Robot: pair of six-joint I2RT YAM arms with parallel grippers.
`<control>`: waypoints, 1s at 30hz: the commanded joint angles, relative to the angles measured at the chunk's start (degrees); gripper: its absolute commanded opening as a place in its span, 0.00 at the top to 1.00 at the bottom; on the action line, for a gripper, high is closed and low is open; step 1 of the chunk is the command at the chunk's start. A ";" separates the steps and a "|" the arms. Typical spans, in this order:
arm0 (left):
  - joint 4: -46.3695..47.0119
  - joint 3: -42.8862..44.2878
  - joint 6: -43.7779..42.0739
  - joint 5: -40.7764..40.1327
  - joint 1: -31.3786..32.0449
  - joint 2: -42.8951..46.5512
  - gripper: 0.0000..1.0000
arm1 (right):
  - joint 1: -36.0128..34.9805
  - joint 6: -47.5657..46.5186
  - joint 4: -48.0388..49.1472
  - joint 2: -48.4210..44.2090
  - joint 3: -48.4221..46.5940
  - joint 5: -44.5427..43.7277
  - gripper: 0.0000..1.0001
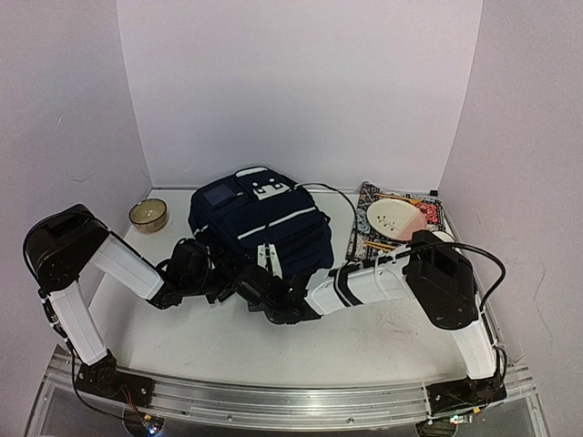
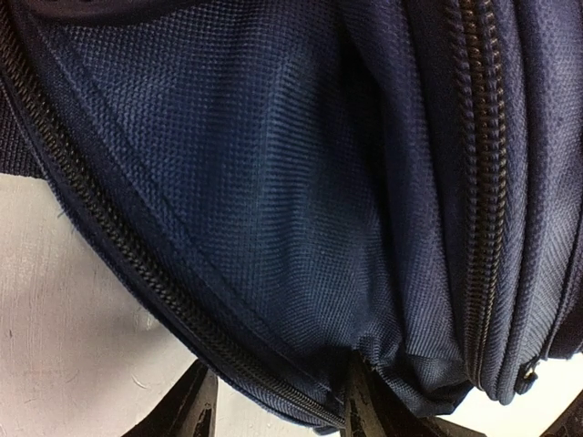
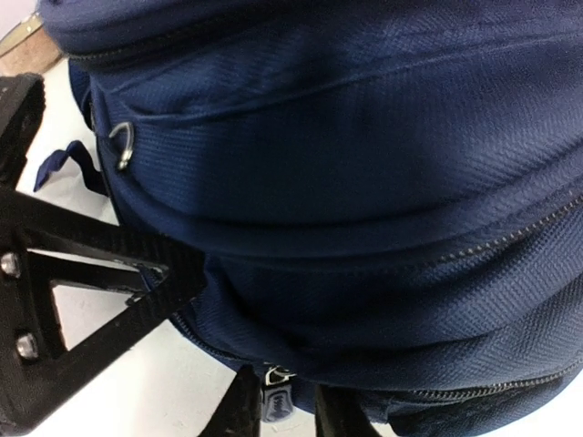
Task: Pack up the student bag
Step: Pick up the largest pocket of the bag from the student bag, then zip the student bag into the largest pocket of the bag.
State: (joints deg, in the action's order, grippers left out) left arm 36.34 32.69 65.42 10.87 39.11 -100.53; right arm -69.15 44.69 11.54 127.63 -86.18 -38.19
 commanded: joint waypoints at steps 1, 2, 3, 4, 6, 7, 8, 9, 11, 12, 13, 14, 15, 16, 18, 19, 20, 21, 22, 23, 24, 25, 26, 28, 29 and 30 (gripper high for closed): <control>1.40 2.40 -0.66 0.73 0.48 -0.32 0.52 | 0.58 -1.17 -0.96 -0.11 1.51 0.56 0.88; 1.38 2.50 -0.62 0.75 0.52 -0.41 0.52 | 0.58 -1.62 -0.32 -0.62 2.24 1.04 0.90; 1.38 2.57 -0.58 0.76 0.52 -0.51 0.52 | 0.59 -2.46 0.49 -1.32 3.08 1.70 0.91; 1.37 2.63 -0.54 0.78 0.53 -0.62 0.52 | 0.58 -3.39 1.47 -2.10 3.94 2.43 0.93; 1.39 2.84 -0.40 0.90 0.53 -0.85 0.52 | 0.58 -5.75 4.22 -3.47 5.49 4.35 0.96; 1.37 3.01 -0.38 0.90 0.53 -1.01 0.52 | 0.59 -6.50 5.35 -4.40 6.31 4.90 0.97; 1.37 3.17 -0.32 0.96 0.58 -1.16 0.52 | 0.59 -7.27 6.06 -5.20 7.02 5.59 0.99; 1.38 3.46 -0.31 1.03 0.60 -1.35 0.52 | 0.56 -8.16 6.88 -5.83 7.58 6.38 1.00; 1.40 3.89 -0.29 1.00 0.62 -1.84 0.54 | 0.59 -9.68 8.19 -7.05 8.46 7.82 1.00; 1.42 4.02 -0.29 0.90 0.61 -2.02 0.55 | 0.59 -10.14 8.69 -7.58 9.01 8.36 1.00; 1.41 4.06 -0.37 0.74 0.61 -2.14 0.57 | 0.58 -10.63 9.00 -8.10 9.46 8.83 1.00; 1.41 4.07 -0.53 0.47 0.61 -2.21 0.60 | 0.61 -10.97 9.18 -8.67 9.98 9.13 1.00; 1.41 3.83 -0.74 -0.09 0.61 -2.18 0.64 | 0.72 -11.20 9.19 -9.40 10.68 9.28 1.00; 1.39 3.52 -0.90 -0.65 0.61 -2.14 0.68 | 0.83 -11.50 9.20 -10.16 11.34 9.47 1.00; 1.40 3.01 -1.21 -1.65 0.61 -2.16 0.76 | 1.07 -11.99 9.23 -11.67 12.83 9.66 1.00; 1.43 2.77 -1.36 -2.01 0.61 -2.24 0.80 | 1.26 -12.18 9.23 -12.42 13.56 9.87 1.00; 1.44 2.66 -1.52 -2.31 0.61 -2.36 0.84 | 1.51 -12.40 9.26 -13.15 14.20 10.31 1.00; 1.39 2.64 -1.63 -2.51 0.61 -2.55 0.89 | 1.69 -12.69 9.26 -13.96 14.89 10.67 1.00; 1.41 2.66 -1.76 -2.60 0.61 -2.81 0.93 | 1.81 -13.03 9.27 -14.79 15.53 11.07 1.00; 1.38 2.72 -1.79 -2.62 0.61 -3.09 0.97 | 1.82 -13.52 9.25 -15.63 16.12 11.31 1.00; 1.38 2.79 -1.89 -2.72 0.61 -3.34 0.99 | 1.82 -13.87 9.28 -16.22 16.78 11.51 1.00; 1.39 2.74 -2.05 -2.88 0.59 -3.47 1.00 | 1.84 -14.24 9.27 -16.93 17.44 11.69 1.00; 1.37 2.62 -2.29 -3.01 0.49 -3.46 1.00 | 1.89 -14.58 9.21 -17.68 18.23 11.68 1.00; 1.35 1.72 -2.71 -3.59 0.20 -2.71 1.00 | 2.03 -15.24 8.96 -19.44 19.78 11.45 1.00; 1.33 0.95 -2.95 -3.93 -0.16 -1.99 1.00 | 2.19 -15.48 8.73 -20.37 20.90 11.20 1.00; 1.31 -0.10 -3.23 -4.25 -0.75 -1.01 1.00 | 2.37 -15.71 8.48 -21.24 22.05 11.00 1.00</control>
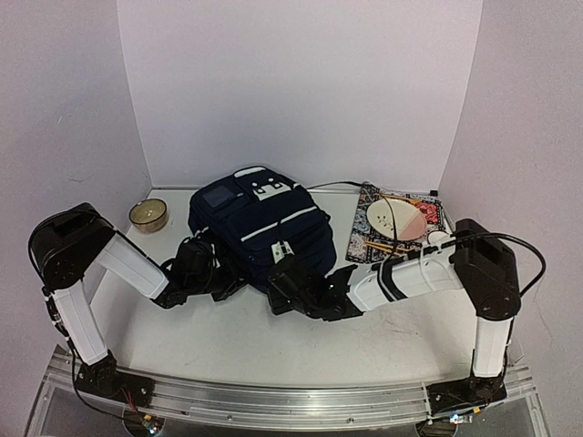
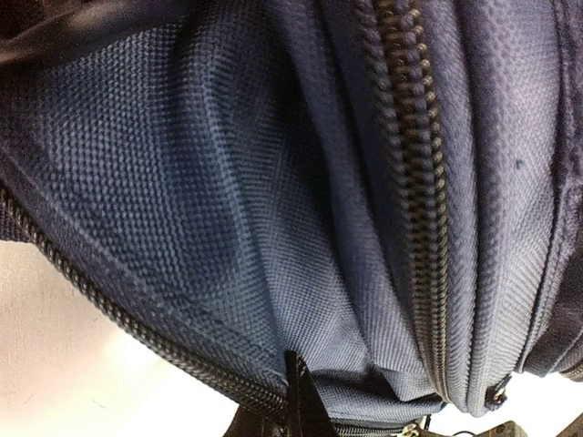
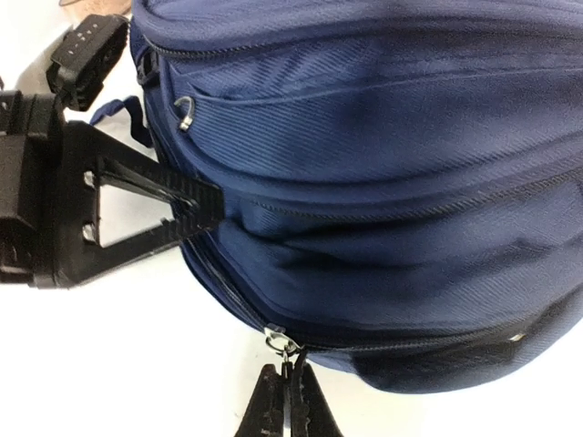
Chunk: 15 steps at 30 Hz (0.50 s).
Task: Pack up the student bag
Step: Zip the student bag into the largest pocket of the bag.
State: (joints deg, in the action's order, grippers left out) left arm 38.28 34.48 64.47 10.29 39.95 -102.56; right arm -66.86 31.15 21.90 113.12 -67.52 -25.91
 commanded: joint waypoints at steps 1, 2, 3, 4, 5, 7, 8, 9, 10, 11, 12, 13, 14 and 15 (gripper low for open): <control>-0.68 -3.25 -2.58 -3.94 -2.38 2.24 1.00 | 0.30 -2.44 -2.13 -7.52 4.44 -1.41 1.00; -0.77 -4.37 -2.72 -4.03 -3.15 3.29 1.00 | 0.57 -2.72 -2.29 -8.71 5.67 -1.61 1.00; -0.92 -5.72 -3.02 -4.01 -4.21 4.62 1.00 | 0.87 -2.92 -2.59 -9.72 6.69 -1.75 1.00; -1.09 -7.20 -3.50 -3.99 -5.60 6.07 1.00 | 1.11 -3.11 -2.89 -10.42 7.46 -1.84 1.00; -1.64 -8.30 -3.96 -3.87 -6.53 7.20 1.00 | 1.42 -3.55 -3.05 -11.39 8.15 -1.86 1.00; -3.12 -10.07 -5.32 -3.29 -9.01 9.38 1.00 | 1.88 -4.34 -3.36 -12.62 9.55 -1.74 1.00; -4.51 -10.45 -6.13 -2.97 -10.00 10.18 1.00 | 2.05 -4.90 -3.48 -13.17 9.88 -1.53 1.00; -5.93 -10.55 -7.08 -2.89 -10.88 10.91 1.00 | 2.08 -5.60 -3.67 -13.58 10.01 -1.46 1.00; -7.45 -10.43 -8.18 -2.94 -11.74 11.60 1.00 | 2.07 -6.30 -3.93 -13.81 10.00 -1.43 1.00; -9.29 -9.92 -9.58 -3.16 -12.56 12.38 1.00 | 2.04 -6.81 -4.19 -13.88 9.79 -1.17 1.00; -11.57 -9.37 -10.64 -3.65 -13.08 12.84 1.00 | 2.04 -7.23 -4.23 -13.89 9.48 -0.43 1.00; -13.37 -8.36 -11.90 -4.18 -13.67 13.48 1.00 | 2.08 -7.79 -4.23 -13.57 8.93 1.11 1.00; -15.49 -7.39 -12.97 -4.89 -14.15 13.99 1.00 | 2.06 -8.35 -4.10 -13.07 8.13 2.94 1.00; -17.66 -6.43 -13.87 -5.72 -14.35 14.58 1.00 | 2.06 -8.92 -3.95 -12.34 7.25 4.83 1.00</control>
State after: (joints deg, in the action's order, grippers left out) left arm 31.34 24.99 56.98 11.30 27.78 -90.75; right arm -65.02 25.51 20.08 101.25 -58.04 -25.21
